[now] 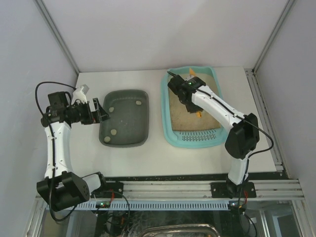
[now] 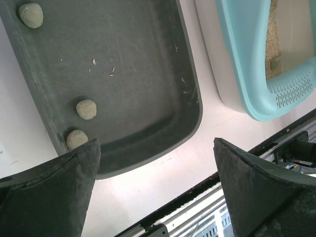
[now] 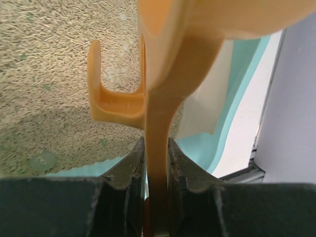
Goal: Clean the litter box
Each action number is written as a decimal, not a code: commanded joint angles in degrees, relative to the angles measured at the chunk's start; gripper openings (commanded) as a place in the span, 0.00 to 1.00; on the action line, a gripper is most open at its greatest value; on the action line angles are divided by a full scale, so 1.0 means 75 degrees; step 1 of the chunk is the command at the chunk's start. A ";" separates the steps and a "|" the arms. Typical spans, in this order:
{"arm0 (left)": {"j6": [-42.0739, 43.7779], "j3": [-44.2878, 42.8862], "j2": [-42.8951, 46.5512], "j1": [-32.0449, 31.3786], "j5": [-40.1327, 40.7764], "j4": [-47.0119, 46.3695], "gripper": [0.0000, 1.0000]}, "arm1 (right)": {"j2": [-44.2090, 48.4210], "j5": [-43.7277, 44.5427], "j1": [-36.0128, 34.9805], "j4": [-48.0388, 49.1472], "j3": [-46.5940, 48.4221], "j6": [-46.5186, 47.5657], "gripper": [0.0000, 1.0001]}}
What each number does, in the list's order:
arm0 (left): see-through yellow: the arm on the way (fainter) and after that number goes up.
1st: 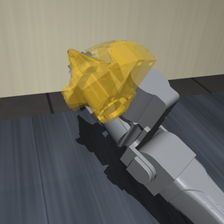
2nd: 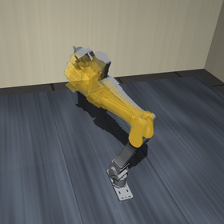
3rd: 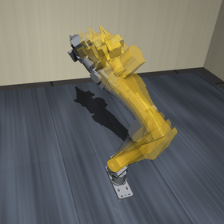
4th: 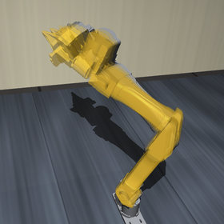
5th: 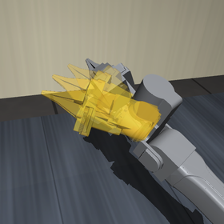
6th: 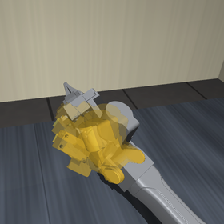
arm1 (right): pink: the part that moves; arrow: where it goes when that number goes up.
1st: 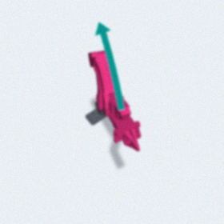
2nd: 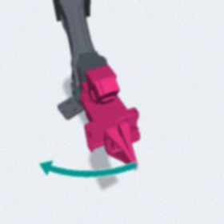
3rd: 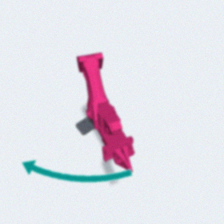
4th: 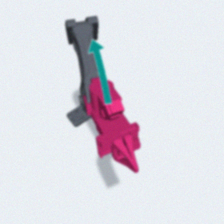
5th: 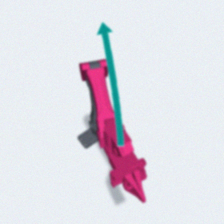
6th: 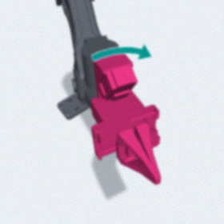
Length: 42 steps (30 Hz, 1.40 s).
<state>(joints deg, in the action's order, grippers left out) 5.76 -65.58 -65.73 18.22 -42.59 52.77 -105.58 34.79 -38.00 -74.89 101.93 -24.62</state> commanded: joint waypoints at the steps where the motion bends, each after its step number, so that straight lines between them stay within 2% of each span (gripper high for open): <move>1: 0.0152 -0.0163 0.0060 -0.0048 -0.0439 -0.0083 1.00 | -0.0880 0.0495 0.0004 -0.0916 0.0675 -0.0091 0.00; 6: 0.0054 0.0129 0.0271 -0.0050 -0.0517 -0.0354 1.00 | -0.2015 0.0595 0.0149 -0.1257 0.1284 0.0124 0.00; 12: 0.0191 0.0224 0.0418 -0.0051 -0.0390 -0.0358 1.00 | -0.2810 0.1119 0.0345 -0.1626 0.1901 -0.0061 0.00; 13: 0.0204 0.0235 0.0425 -0.0056 -0.0362 -0.0364 1.00 | -0.2644 0.0790 0.0369 -0.1352 0.1805 0.0029 0.00; 18: -0.0105 0.0045 0.0280 -0.0076 -0.0155 -0.0654 1.00 | -0.0916 -0.3236 0.0688 0.0906 0.0377 0.0375 0.00; 22: -0.0745 -0.1158 -0.0327 -0.0492 0.0879 -0.1303 1.00 | -0.0204 -0.5630 0.1085 0.1590 -0.0346 0.0130 0.00; 24: -0.0960 -0.2065 -0.0897 -0.0915 0.1629 -0.1506 1.00 | -0.0136 -0.6282 0.1259 0.1573 -0.0495 -0.0153 0.00; 26: -0.1197 -0.3059 -0.1694 -0.1382 0.1896 -0.1561 1.00 | -0.0080 -0.6715 0.1387 0.1711 -0.0720 -0.0478 0.00; 29: -0.1855 -0.4370 -0.3035 -0.1858 0.1437 -0.1773 1.00 | -0.0104 -0.6524 0.1484 0.1764 -0.0764 -0.0911 0.00; 32: -0.2808 -0.5244 -0.4218 -0.2338 0.1103 -0.2610 1.00 | -0.0227 -0.5870 0.1660 0.1626 -0.0550 -0.1170 0.00; 38: -0.4648 -0.5392 -0.5792 -0.3056 0.0906 -0.5649 1.00 | -0.0842 -0.4391 0.1925 0.0895 0.0556 -0.1144 0.00; 42: -0.5132 -0.6010 -0.6776 -0.3436 0.1062 -0.6292 1.00 | -0.1428 -0.3671 0.1929 0.0280 0.1393 -0.1014 0.00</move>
<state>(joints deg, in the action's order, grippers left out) -24.51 -104.92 -112.64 -5.26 -34.24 17.43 -113.69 -0.69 -23.94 -68.31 106.28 -31.88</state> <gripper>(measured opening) 0.997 0.168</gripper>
